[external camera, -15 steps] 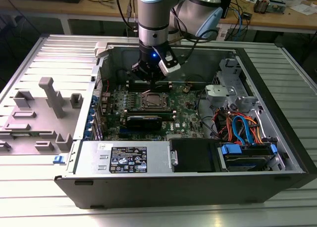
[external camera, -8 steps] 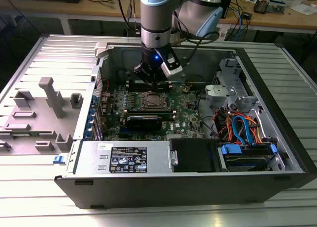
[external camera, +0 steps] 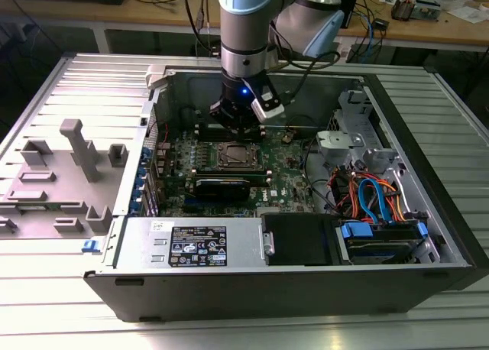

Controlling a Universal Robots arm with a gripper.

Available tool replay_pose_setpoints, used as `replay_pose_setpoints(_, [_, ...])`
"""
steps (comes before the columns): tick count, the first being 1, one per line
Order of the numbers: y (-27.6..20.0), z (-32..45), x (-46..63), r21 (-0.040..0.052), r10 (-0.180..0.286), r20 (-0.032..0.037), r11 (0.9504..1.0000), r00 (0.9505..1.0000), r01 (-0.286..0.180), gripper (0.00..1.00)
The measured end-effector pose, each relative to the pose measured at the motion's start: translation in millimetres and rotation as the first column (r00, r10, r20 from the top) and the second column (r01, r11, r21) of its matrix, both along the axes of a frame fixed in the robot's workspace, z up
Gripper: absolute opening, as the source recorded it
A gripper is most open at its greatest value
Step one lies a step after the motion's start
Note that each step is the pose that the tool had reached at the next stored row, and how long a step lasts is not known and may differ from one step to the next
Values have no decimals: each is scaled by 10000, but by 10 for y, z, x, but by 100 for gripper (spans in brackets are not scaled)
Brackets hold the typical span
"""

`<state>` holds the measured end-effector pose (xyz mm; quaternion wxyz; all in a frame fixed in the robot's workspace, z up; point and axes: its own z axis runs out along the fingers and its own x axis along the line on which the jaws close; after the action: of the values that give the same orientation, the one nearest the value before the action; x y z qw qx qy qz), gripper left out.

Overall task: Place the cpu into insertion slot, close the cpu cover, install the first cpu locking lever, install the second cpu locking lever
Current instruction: 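Install the first cpu locking lever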

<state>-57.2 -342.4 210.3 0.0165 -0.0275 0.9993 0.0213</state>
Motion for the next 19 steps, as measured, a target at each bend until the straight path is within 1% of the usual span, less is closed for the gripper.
replay_pose_setpoints(7, [0,-32,32,82,0,0,10000,10000,0,11])
replay_pose_setpoints(12, [0,-52,58,118,0,0,9999,10000,0,11])
replay_pose_setpoints(19, [0,-53,68,124,-1,2,9999,10000,1,11])
